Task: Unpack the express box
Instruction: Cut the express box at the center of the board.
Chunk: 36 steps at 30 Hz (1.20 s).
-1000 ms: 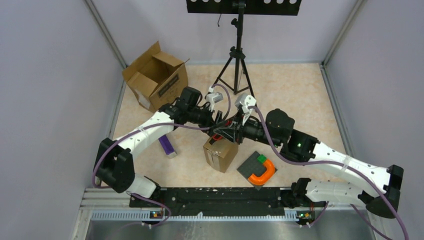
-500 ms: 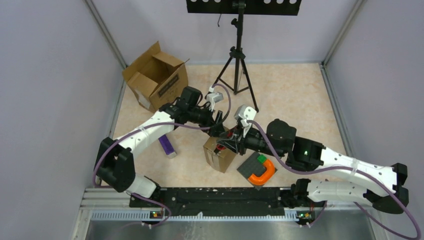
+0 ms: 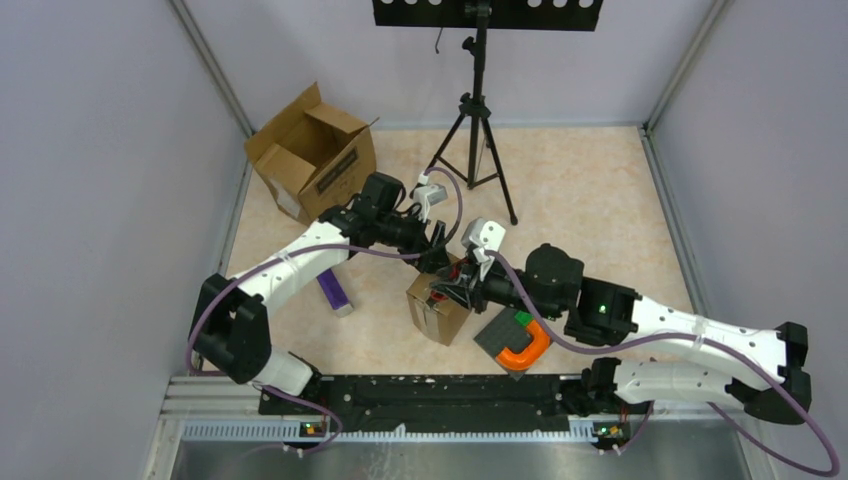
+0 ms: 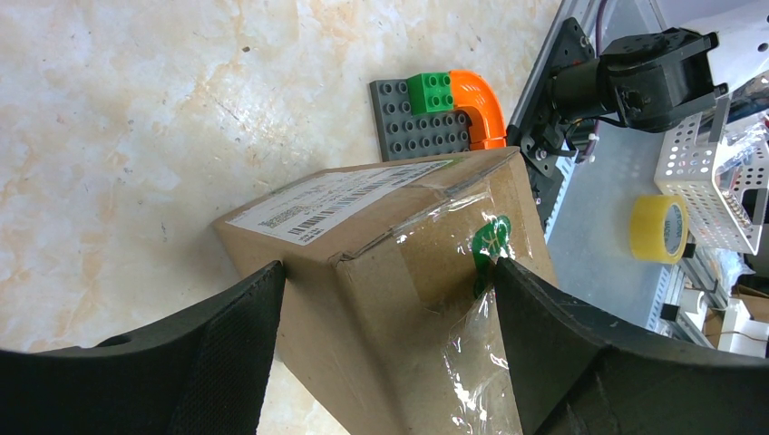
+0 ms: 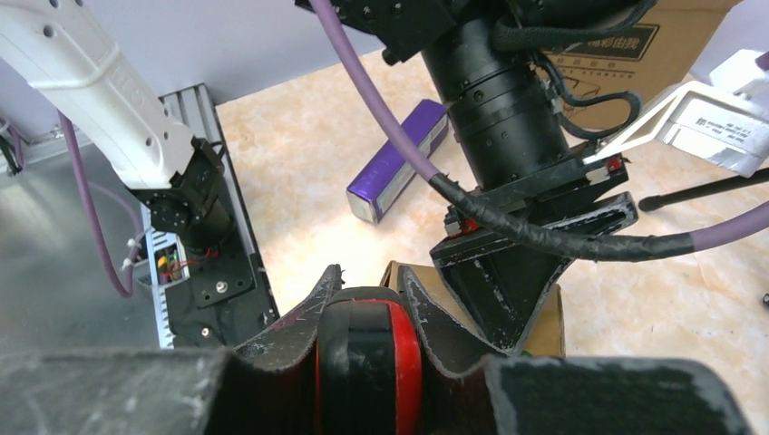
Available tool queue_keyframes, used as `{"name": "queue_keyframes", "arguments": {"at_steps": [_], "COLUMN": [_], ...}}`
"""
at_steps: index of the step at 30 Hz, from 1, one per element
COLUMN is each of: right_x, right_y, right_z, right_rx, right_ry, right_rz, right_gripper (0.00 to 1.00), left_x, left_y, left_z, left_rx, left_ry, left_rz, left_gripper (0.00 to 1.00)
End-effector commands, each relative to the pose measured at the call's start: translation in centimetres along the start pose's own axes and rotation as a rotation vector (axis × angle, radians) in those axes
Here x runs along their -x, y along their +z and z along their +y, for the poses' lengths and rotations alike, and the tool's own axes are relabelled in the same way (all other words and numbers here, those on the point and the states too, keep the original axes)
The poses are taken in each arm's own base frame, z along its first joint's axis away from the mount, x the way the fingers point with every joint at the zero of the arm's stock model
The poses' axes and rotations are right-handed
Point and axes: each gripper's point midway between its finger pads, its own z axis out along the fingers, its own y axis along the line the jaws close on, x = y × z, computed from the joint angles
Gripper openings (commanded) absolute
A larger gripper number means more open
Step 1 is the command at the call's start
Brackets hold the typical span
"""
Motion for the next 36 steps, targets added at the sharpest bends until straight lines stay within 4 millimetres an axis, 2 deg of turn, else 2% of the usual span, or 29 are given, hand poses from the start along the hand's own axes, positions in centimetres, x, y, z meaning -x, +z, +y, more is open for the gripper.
{"name": "queue_keyframes", "arguments": {"at_steps": [1, 12, 16, 26, 30, 36], "right_x": [1.6, 0.6, 1.1, 0.8, -0.2, -2.8], "right_y": [0.3, 0.6, 0.6, 0.7, 0.9, 1.0], "right_z": [0.6, 0.6, 0.6, 0.8, 1.3, 2.0], "right_rx": [0.004, -0.031, -0.036, -0.06, -0.075, -0.103], "right_ry": [-0.015, -0.048, -0.077, -0.115, -0.153, -0.198], "right_rz": [-0.068, -0.043, -0.061, -0.045, -0.018, 0.041], "right_gripper": [0.0, 0.0, 0.0, 0.0, 0.0, 0.0], "left_x": [-4.1, -4.1, -4.1, -4.1, -4.1, -4.3], "left_y": [0.8, 0.9, 0.9, 0.9, 0.9, 1.1], "left_z": [3.0, 3.0, 3.1, 3.1, 3.1, 3.2], "left_rx": [0.109, 0.11, 0.111, 0.112, 0.111, 0.11], "left_ry": [-0.05, -0.05, -0.048, -0.052, -0.052, -0.063], "left_rz": [0.138, 0.142, 0.142, 0.143, 0.145, 0.15], "left_gripper": [0.85, 0.84, 0.84, 0.84, 0.84, 0.84]}}
